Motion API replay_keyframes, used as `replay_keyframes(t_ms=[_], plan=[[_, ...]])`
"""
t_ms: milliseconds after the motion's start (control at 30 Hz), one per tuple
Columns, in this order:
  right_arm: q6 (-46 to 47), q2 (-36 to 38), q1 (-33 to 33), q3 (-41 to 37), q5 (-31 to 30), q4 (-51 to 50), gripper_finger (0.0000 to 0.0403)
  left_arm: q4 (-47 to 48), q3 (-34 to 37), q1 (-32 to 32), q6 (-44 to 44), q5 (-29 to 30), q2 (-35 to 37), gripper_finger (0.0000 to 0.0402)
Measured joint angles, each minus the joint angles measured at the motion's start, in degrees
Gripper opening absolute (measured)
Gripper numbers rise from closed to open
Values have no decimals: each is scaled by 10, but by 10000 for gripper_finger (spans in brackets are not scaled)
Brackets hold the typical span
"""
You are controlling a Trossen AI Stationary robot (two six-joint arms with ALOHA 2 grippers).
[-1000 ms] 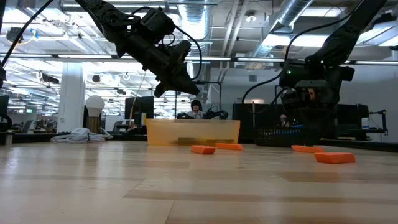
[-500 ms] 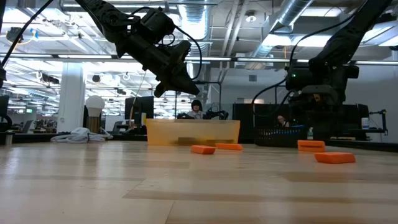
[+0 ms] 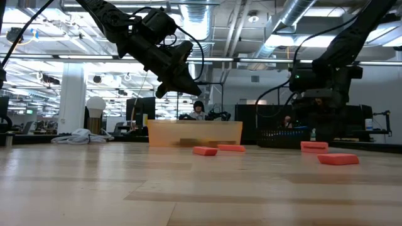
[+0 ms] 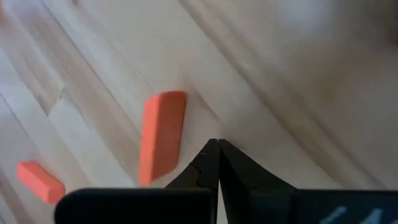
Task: Pick & Place School Supplies
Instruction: Put the orange eraser into the bottom black bin
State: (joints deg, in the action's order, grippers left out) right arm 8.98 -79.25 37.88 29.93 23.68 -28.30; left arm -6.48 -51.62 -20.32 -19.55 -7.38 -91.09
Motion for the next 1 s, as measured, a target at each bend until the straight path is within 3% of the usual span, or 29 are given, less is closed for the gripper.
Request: replay_keyframes(t_ms=[367, 533, 700, 1000], plan=[[30, 119, 12, 31, 6, -77, 0, -1, 0, 0, 0, -11, 0, 0], [61, 179, 2, 34, 48, -91, 6, -6, 0, 0, -2, -29, 0, 1], [111, 199, -22, 34, 63, -92, 68, -6, 0, 0, -2, -36, 0, 25], [158, 199, -61, 34, 29, -96, 201, -6, 0, 0, -2, -35, 0, 127]])
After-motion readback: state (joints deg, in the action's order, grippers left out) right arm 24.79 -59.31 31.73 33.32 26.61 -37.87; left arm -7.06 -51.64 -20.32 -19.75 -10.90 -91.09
